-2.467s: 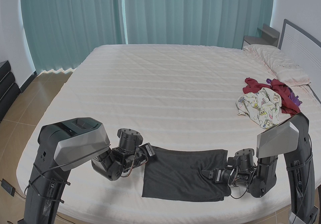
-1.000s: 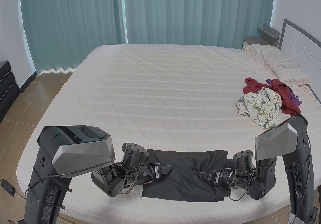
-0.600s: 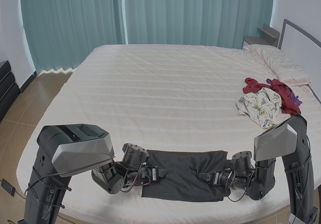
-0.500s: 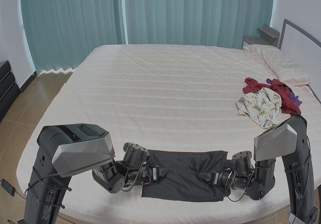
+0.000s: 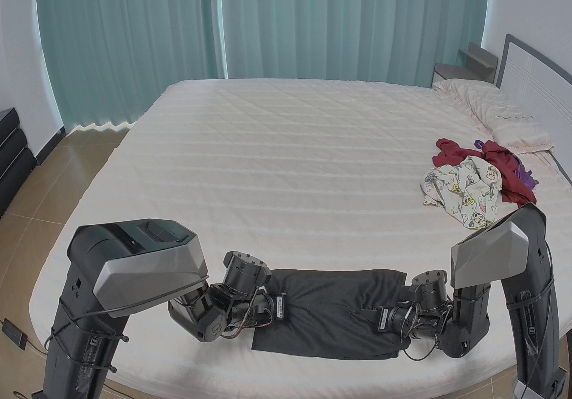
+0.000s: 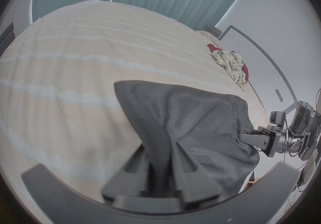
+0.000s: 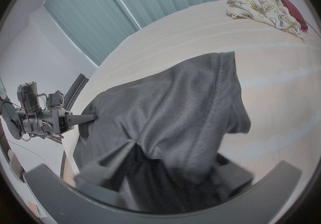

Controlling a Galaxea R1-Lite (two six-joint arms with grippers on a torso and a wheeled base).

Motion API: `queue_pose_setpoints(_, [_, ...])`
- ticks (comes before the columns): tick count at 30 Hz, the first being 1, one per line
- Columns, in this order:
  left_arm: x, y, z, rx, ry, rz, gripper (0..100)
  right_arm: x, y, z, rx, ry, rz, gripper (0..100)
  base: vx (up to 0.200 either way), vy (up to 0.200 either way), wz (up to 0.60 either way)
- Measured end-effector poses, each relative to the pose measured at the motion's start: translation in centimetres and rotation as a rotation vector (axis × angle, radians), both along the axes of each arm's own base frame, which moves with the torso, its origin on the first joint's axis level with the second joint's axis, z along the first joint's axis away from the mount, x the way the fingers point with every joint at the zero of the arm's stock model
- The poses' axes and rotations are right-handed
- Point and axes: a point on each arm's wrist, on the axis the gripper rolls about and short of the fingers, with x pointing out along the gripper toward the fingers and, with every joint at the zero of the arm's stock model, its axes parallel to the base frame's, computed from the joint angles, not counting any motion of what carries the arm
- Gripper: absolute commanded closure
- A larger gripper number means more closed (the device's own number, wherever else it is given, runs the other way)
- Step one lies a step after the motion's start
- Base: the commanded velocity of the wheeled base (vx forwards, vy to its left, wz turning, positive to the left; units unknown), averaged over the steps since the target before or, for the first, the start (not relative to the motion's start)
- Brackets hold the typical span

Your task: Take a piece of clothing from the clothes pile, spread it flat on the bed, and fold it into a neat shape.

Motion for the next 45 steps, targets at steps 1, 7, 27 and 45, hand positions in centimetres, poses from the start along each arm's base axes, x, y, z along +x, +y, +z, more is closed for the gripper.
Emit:
queue_pose_setpoints(1, [0.0, -0.1, 0.0, -0.001, -0.001, -0.001, 100, 0.0, 0.0, 0.0, 0.001, 0.0, 0.0, 100, 0.0, 0.0, 0.0])
queue_pose_setpoints(7, [-0.3, -0.3, 0.0, 0.003, 0.001, 0.001, 100, -0.1, 0.0, 0.1, 0.03, 0.012, -0.019, 100, 0.0, 0.0, 0.0])
queue_pose_setpoints(27, [-1.4, -1.8, 1.2, -0.012, -0.016, 0.065, 100, -1.1, -0.5, 1.1, 0.099, -0.013, -0.054, 100, 0.0, -0.07, 0.0])
queue_pose_setpoints(45, [-1.4, -1.8, 2.1, -0.019, -0.043, 0.08, 100, -1.2, -0.6, 2.0, 0.106, -0.038, -0.062, 100, 0.0, -0.2, 0.0])
